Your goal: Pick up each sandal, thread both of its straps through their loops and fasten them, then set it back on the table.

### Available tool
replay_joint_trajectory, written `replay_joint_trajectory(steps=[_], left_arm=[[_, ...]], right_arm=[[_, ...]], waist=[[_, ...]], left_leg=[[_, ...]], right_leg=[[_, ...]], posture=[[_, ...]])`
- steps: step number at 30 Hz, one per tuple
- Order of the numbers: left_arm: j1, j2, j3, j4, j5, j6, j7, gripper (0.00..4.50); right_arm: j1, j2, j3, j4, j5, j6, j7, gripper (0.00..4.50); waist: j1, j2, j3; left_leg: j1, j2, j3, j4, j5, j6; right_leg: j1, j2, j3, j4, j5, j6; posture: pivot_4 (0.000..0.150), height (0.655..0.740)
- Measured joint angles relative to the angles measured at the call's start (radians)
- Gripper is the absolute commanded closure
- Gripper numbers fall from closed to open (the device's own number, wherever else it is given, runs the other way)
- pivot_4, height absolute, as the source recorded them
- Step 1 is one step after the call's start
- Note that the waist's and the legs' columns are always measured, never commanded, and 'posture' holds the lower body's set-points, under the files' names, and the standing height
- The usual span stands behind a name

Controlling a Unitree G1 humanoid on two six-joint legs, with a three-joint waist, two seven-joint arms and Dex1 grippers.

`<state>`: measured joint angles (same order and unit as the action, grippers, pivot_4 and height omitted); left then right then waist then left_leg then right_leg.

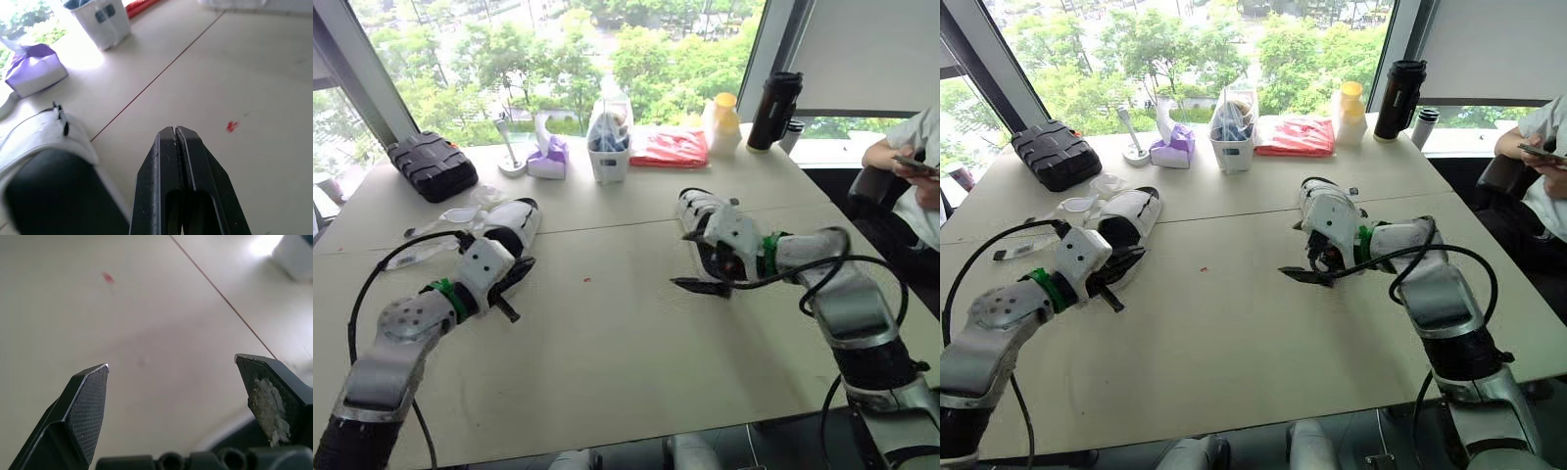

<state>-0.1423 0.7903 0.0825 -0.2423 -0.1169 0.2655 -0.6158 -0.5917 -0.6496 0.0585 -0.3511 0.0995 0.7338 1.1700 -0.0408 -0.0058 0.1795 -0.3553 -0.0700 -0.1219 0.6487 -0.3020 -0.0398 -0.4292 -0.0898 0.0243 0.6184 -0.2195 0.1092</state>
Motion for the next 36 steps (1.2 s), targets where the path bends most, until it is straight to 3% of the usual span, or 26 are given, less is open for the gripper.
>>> replay_joint_trajectory(steps=[6, 7, 15, 19, 28, 31, 36], left_arm=[[-0.110, 0.055, -0.085, 0.201, 0.274, -0.172, 0.120, 0.23], [-0.137, 0.066, -0.090, 0.231, 0.314, -0.188, 0.148, 0.10], [-0.314, 0.079, -0.186, 0.494, 0.546, -0.300, 0.279, 0.10], [-0.455, 0.007, -0.265, 0.707, 0.605, -0.375, 0.325, 0.10], [-0.743, -0.115, -0.375, 1.189, 0.686, -0.523, 0.462, 0.10], [-0.828, -0.151, -0.410, 1.353, 0.713, -0.546, 0.512, 0.92], [-0.878, -0.189, -0.442, 1.486, 0.728, -0.564, 0.581, 3.52]], right_arm=[[-0.052, 0.075, 0.022, -0.004, 0.121, 0.087, -0.053, 0.00], [-0.062, 0.081, 0.036, 0.003, 0.121, 0.085, -0.067, 0.00], [-0.059, 0.087, 0.098, 0.039, 0.124, 0.053, -0.141, 0.00], [-0.061, 0.091, 0.120, 0.051, 0.123, 0.033, -0.168, 0.00], [-0.059, 0.092, 0.134, 0.078, 0.120, 0.014, -0.231, 0.00], [-0.059, 0.091, 0.144, 0.082, 0.119, 0.008, -0.248, 0.00], [-0.058, 0.090, 0.152, 0.086, 0.119, -0.002, -0.270, 0.00]], waist=[[0.005, 0.000, 0.000], [0.006, 0.000, 0.000], [0.028, 0.000, 0.000], [0.034, -0.001, 0.000], [0.028, -0.002, 0.000], [0.027, -0.002, 0.000], [0.027, -0.002, 0.000]], left_leg=[[-0.002, 0.000, -0.001, 0.000, 0.000, 0.000], [-0.002, 0.000, -0.001, 0.000, 0.000, 0.000], [-0.009, -0.004, 0.001, 0.000, 0.000, 0.000], [-0.020, -0.005, -0.003, 0.009, 0.001, -0.002], [-0.021, -0.007, -0.002, 0.014, 0.001, -0.002], [-0.020, -0.007, -0.001, 0.014, 0.000, -0.001], [-0.020, -0.007, -0.001, 0.015, 0.000, -0.001]], right_leg=[[-0.002, -0.001, 0.000, 0.000, 0.000, 0.000], [-0.002, -0.001, -0.001, 0.000, 0.000, 0.000], [-0.009, -0.005, -0.001, 0.001, 0.002, 0.003], [-0.015, -0.005, -0.004, 0.002, 0.004, 0.004], [-0.014, -0.006, -0.004, 0.005, 0.004, 0.005], [-0.014, -0.006, -0.004, 0.005, 0.004, 0.005], [-0.014, -0.006, -0.004, 0.007, 0.004, 0.005]], posture=[[0.150, 0.7400], [0.150, 0.7400], [0.150, 0.7400], [0.150, 0.7400], [0.150, 0.7400], [0.150, 0.7400], [0.150, 0.7400]])
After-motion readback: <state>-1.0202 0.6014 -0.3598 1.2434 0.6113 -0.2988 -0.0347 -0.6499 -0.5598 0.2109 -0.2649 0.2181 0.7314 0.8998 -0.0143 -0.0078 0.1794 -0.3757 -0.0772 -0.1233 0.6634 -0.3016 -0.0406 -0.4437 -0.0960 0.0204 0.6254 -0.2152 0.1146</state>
